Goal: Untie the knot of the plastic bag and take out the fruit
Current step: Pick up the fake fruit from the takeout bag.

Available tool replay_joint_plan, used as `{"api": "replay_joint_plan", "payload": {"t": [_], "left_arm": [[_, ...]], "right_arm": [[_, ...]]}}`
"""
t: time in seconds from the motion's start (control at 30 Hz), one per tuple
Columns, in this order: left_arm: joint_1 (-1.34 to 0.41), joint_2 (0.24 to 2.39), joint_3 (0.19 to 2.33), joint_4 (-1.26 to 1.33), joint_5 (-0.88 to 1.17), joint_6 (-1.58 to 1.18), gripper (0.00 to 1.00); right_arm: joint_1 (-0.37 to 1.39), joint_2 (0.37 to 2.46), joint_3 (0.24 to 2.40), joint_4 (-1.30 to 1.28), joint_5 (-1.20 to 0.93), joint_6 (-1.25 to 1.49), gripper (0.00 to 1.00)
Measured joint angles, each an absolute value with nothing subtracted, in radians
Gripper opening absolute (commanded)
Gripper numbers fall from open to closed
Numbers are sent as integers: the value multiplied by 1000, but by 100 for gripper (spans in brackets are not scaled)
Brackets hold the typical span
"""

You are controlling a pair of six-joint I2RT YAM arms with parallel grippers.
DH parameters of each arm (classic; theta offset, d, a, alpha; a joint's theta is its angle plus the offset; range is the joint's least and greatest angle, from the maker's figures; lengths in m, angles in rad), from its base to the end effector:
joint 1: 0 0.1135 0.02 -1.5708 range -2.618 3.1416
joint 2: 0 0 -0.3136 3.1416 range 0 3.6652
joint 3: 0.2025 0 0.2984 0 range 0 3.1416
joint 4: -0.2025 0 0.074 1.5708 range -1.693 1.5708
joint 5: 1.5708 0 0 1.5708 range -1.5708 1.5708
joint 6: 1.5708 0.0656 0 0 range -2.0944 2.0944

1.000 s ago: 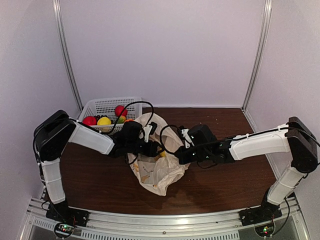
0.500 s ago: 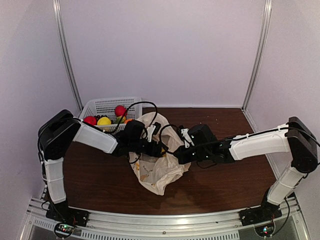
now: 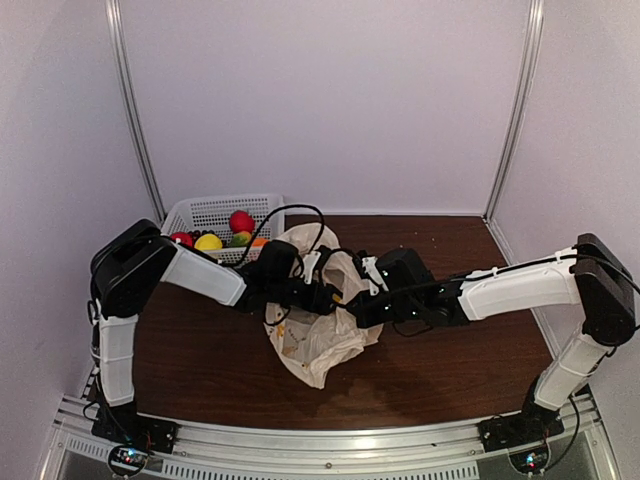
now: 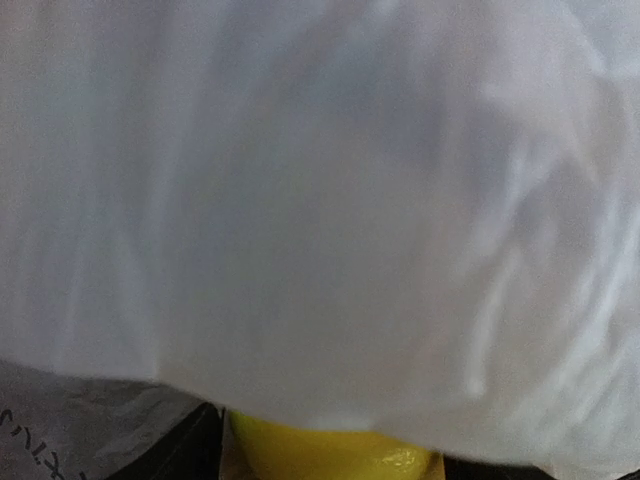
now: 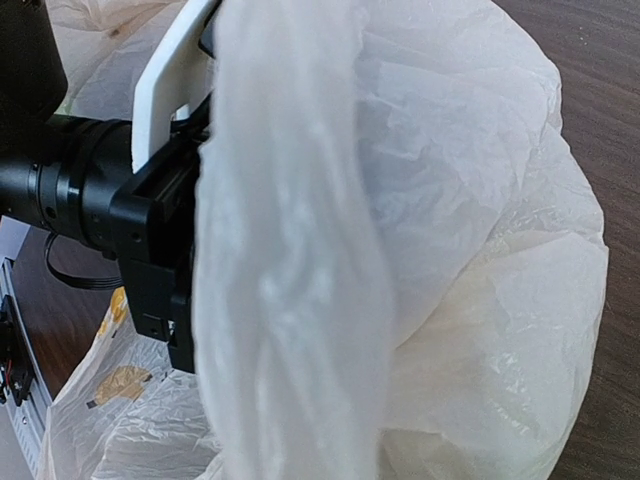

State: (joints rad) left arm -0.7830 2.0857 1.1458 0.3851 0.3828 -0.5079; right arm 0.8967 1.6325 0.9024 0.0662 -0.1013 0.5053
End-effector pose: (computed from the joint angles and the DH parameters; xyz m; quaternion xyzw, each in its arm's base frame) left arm 0.3442 -0.3771 0.1148 0.2093 0.8370 -0.4201 0.2815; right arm 0.2488 0.3220 0.1905 -0.1963 0.8763 0.3170 0.3050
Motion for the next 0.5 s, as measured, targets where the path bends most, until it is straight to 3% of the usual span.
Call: {"api": "replay_joint_plan", "payload": {"t": [0.33,0.5], "left_arm": [[-786,2097,1153,420,398,-534,53],[-786,2095,1152,424,397,-545,47]], "right_arm": [[896,1633,902,73,-105,505,0],[896,1633,902,74,-105,506,0]]}}
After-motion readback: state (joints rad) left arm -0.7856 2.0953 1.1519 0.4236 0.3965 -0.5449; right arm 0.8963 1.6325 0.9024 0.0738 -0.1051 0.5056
